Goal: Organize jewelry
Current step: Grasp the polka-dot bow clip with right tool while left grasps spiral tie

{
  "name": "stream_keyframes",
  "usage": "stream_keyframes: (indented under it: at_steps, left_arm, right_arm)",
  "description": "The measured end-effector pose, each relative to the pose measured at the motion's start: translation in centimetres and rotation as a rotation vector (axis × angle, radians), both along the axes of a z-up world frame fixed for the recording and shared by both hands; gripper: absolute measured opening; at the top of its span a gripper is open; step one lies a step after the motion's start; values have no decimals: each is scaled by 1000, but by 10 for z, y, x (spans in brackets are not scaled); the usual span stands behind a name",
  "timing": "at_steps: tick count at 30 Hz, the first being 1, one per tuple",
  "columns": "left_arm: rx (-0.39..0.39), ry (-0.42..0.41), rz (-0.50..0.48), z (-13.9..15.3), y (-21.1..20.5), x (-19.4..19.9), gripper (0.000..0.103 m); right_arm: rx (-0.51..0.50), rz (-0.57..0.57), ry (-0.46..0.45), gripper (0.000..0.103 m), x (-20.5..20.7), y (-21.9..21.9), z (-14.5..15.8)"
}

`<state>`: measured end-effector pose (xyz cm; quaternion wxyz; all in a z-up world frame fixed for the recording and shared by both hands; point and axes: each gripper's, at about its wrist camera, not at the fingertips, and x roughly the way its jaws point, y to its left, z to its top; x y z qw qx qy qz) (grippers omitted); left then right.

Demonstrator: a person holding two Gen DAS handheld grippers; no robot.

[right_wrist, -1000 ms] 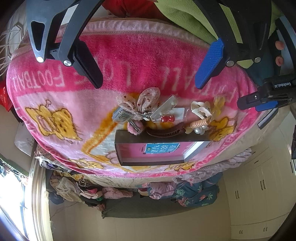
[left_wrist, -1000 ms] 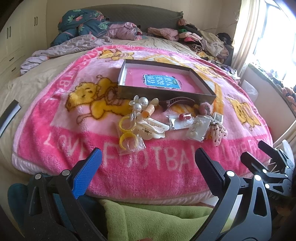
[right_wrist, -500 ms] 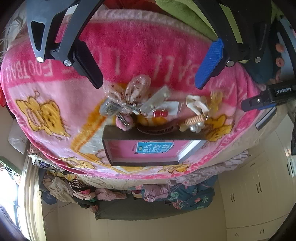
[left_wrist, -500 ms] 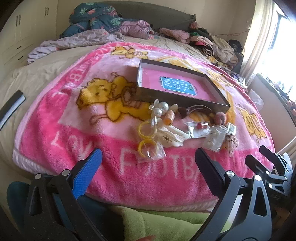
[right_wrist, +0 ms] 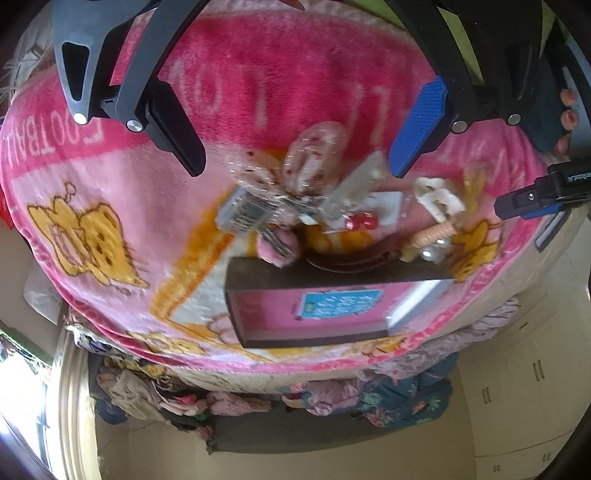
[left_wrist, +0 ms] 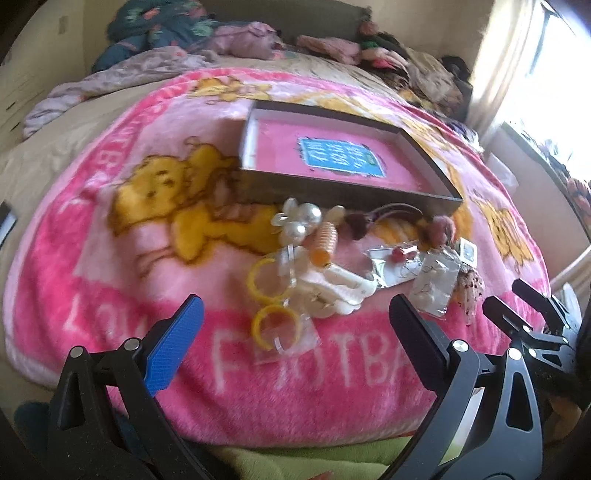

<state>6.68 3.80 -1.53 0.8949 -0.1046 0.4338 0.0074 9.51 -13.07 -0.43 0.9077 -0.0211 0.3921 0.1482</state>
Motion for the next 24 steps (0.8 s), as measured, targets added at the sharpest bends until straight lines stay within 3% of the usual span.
stream_keyframes:
  at_steps: [5, 10, 14, 16, 20, 23, 24]
  left_arm:
    - [23, 12, -74, -7, -12, 23, 91]
    - [72, 27, -119, -12, -18, 45, 78]
    - [59, 46, -146, -18, -14, 59, 69]
    - [52, 65, -163, -21, -16, 64, 64]
    - [57, 89, -187, -29, -17, 73, 57]
    - [68, 91, -187, -30, -15, 76, 41]
    - [66, 92, -195, -30, -15, 76, 33]
  right_arm:
    - [-1, -20, 35, 96, 13, -9, -15]
    - [1, -21, 68, 88, 25, -11, -26]
    - [9, -2, 76, 81, 31, -7, -32]
    - [1, 9, 79, 74, 34, -4, -34]
    - [6, 40, 100, 49, 42, -3, -40]
    - [22, 59, 101, 25, 42, -3, -40]
    - [32, 69, 98, 22, 41, -4, -39]
